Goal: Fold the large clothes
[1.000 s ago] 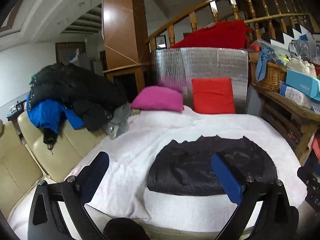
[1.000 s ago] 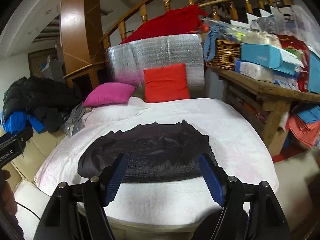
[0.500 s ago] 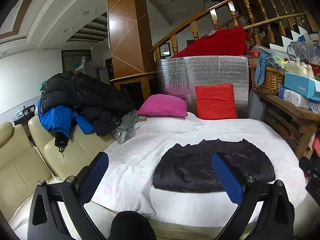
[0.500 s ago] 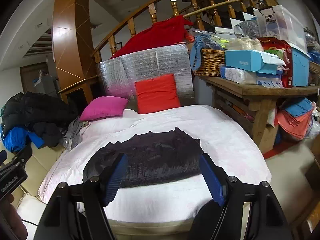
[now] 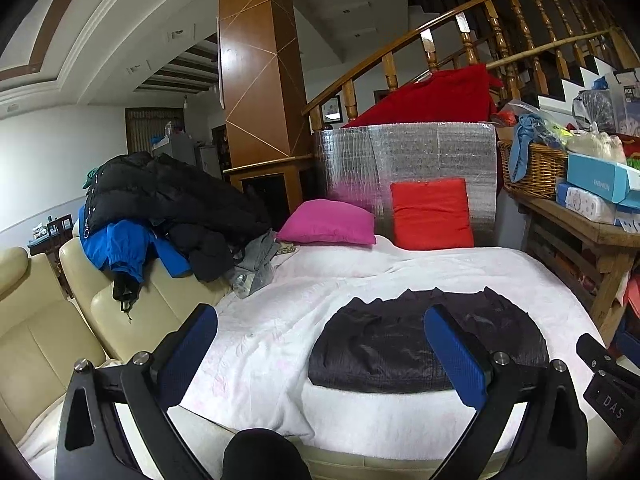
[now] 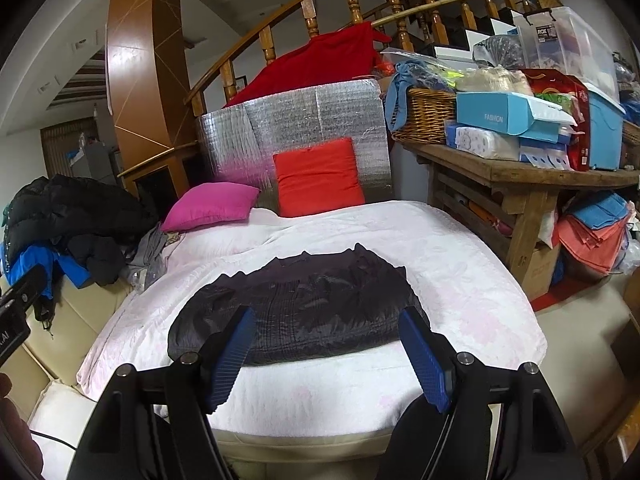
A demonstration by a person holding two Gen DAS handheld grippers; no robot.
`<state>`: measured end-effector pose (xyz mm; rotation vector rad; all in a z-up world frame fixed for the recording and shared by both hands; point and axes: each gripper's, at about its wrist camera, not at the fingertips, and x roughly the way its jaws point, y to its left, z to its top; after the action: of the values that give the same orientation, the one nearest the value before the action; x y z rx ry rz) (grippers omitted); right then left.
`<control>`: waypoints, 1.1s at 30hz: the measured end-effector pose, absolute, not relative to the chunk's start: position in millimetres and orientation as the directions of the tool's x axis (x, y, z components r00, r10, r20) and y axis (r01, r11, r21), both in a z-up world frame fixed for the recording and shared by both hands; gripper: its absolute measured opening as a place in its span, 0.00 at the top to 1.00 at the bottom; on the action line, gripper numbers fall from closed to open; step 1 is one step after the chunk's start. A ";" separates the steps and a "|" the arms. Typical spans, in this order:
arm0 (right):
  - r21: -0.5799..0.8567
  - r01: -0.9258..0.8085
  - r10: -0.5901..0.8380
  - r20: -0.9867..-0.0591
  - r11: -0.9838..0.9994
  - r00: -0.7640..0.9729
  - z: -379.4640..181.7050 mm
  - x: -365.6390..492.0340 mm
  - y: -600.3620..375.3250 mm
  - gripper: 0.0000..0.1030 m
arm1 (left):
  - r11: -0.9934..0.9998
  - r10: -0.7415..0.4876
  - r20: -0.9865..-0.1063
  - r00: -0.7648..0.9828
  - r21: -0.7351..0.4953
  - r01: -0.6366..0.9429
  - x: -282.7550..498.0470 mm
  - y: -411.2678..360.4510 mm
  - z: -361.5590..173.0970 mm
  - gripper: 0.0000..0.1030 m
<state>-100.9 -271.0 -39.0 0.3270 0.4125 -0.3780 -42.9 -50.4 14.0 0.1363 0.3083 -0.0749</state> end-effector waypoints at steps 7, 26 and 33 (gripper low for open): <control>0.232 0.405 -0.270 -0.455 0.884 0.849 -42.1 -97.4 -271.2 0.25 | 0.987 -0.052 -0.314 0.948 0.126 0.096 -42.4 -50.6 11.9 0.00; 0.249 0.415 -0.269 -0.461 0.875 0.846 -44.1 -96.5 -275.6 0.25 | 0.986 -0.059 -0.323 0.945 0.131 0.106 -40.5 -48.0 11.3 0.00; 0.252 0.415 -0.271 -0.455 0.874 0.848 -43.9 -97.0 -273.9 0.25 | 0.986 -0.057 -0.327 0.943 0.133 0.106 -38.7 -48.1 11.0 0.00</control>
<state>-97.0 -273.9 -43.9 0.3522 0.4224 -0.3695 -38.7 -48.1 11.0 0.1497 0.3288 -0.0832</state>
